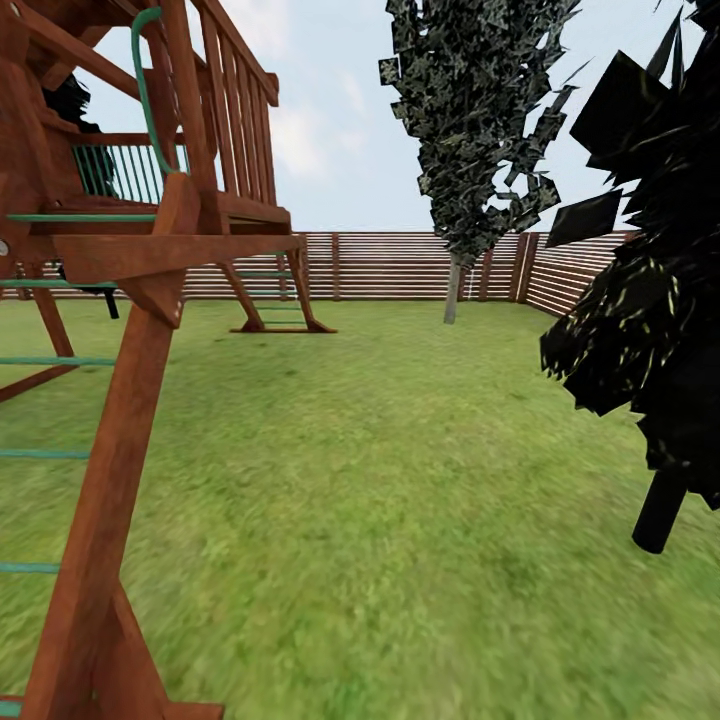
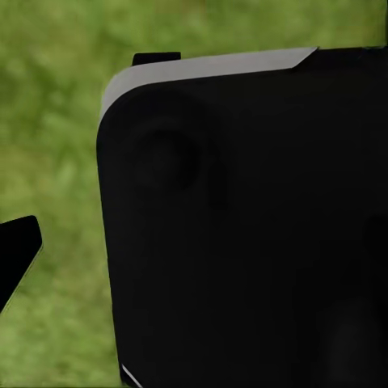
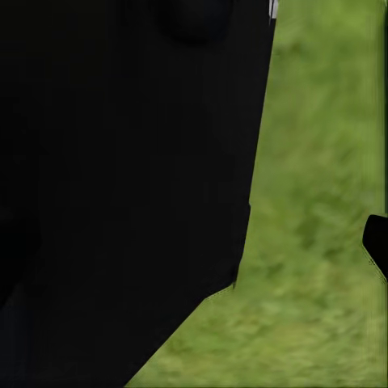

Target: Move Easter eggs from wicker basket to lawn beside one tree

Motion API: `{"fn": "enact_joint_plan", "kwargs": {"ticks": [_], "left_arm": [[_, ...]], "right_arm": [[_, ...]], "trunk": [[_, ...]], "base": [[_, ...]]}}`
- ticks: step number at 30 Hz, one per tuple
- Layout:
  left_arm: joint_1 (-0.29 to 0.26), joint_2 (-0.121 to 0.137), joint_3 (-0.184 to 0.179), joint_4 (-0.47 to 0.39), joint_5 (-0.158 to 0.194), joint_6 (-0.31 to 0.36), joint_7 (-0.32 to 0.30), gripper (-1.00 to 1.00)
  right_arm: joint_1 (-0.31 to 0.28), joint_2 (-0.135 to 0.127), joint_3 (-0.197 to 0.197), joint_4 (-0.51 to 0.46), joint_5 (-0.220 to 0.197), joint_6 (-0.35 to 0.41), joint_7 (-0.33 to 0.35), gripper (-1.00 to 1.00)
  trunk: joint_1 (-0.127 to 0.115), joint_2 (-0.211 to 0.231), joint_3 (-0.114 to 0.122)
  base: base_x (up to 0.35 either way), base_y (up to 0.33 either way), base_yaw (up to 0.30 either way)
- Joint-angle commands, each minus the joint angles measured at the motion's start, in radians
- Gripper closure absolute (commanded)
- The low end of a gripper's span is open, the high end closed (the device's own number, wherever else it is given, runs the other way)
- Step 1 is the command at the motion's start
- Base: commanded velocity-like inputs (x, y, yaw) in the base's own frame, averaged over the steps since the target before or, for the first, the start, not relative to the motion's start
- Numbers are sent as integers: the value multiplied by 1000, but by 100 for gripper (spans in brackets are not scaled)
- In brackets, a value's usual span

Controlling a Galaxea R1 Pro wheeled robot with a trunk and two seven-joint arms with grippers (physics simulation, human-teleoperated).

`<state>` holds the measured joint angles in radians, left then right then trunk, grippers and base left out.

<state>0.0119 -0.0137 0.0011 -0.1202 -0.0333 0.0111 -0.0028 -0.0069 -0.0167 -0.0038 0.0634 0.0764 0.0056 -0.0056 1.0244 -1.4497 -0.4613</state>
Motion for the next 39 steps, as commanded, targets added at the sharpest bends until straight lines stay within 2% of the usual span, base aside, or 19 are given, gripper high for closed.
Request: {"fn": "enact_joint_plan", "kwargs": {"ticks": [1,22,32,39], "left_arm": [[1,0,0,-2,-4,1,0,-100],[1,0,0,-2,-4,1,0,-100],[1,0,0,-2,-4,1,0,-100],[0,0,0,-2,-4,1,0,-100]], "right_arm": [[-1,0,-1,1,8,1,-1,-100],[-1,-1,-1,1,8,1,-1,-100],[-1,-1,-1,11,8,0,4,-100],[-1,-2,-1,12,8,-1,4,-100]], "trunk": [[1,0,-1],[1,0,-1],[1,0,4],[1,0,4]], "base": [[313,0,-11],[313,0,-2],[313,0,-208],[313,0,-44]]}}
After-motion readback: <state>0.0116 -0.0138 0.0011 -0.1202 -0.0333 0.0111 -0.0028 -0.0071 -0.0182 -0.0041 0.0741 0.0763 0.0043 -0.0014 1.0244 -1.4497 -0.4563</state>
